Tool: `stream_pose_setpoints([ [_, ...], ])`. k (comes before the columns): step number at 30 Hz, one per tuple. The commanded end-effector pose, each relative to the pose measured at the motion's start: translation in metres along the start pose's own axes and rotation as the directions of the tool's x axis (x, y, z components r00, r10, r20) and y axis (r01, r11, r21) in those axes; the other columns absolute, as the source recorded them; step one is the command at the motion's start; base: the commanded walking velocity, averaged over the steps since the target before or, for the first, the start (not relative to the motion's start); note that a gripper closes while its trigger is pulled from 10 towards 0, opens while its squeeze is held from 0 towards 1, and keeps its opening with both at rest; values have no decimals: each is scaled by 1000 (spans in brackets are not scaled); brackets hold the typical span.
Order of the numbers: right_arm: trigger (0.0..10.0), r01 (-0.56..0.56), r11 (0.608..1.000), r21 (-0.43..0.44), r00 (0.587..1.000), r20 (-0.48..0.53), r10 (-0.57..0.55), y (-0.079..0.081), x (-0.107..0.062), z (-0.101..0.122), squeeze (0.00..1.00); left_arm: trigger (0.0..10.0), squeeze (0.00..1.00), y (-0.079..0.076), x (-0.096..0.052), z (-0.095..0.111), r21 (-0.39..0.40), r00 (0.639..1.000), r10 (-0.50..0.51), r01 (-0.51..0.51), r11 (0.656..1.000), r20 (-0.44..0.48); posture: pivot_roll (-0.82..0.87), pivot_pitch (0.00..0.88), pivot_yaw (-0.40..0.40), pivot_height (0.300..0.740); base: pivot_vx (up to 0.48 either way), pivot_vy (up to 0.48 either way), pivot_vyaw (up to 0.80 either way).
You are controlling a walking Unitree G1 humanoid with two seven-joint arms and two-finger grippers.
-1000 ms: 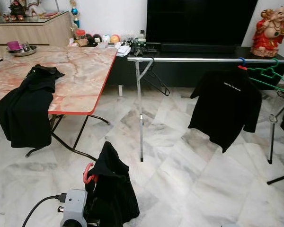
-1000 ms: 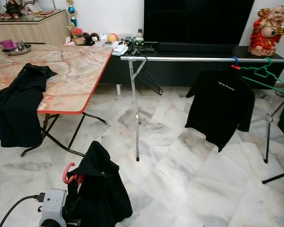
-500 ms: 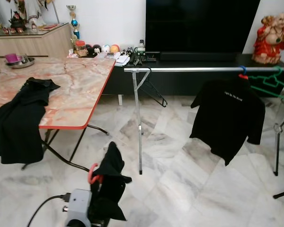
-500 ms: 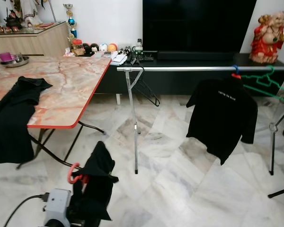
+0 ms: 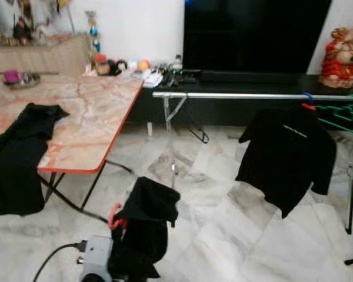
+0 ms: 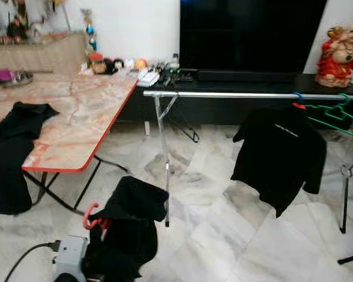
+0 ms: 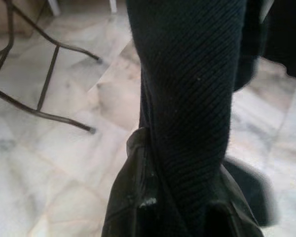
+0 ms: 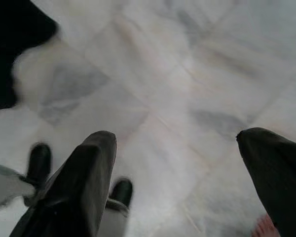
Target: Hang hanger
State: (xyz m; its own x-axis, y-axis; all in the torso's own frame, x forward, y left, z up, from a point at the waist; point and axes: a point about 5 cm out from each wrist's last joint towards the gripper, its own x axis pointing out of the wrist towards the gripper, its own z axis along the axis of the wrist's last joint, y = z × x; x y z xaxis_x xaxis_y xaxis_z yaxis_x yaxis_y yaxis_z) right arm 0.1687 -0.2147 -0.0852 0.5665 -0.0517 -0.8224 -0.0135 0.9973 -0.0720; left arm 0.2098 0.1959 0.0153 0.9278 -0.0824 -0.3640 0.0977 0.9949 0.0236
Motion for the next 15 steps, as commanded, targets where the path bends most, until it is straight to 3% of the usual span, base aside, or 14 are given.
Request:
stream_pose_setpoints([
  [1,10000,32,999,10,999,-24,-32,-11,-3,-10,0,10000,0,-5,4,12,-2,998,-19,19,1000,54,138,9,-20,740,315,0,0],
  [15,10000,32,999,9,999,-26,-31,-11,-3,-8,0,10000,0,-10,5,13,-10,998,-29,30,1000,55,136,27,-20,740,318,0,0],
])
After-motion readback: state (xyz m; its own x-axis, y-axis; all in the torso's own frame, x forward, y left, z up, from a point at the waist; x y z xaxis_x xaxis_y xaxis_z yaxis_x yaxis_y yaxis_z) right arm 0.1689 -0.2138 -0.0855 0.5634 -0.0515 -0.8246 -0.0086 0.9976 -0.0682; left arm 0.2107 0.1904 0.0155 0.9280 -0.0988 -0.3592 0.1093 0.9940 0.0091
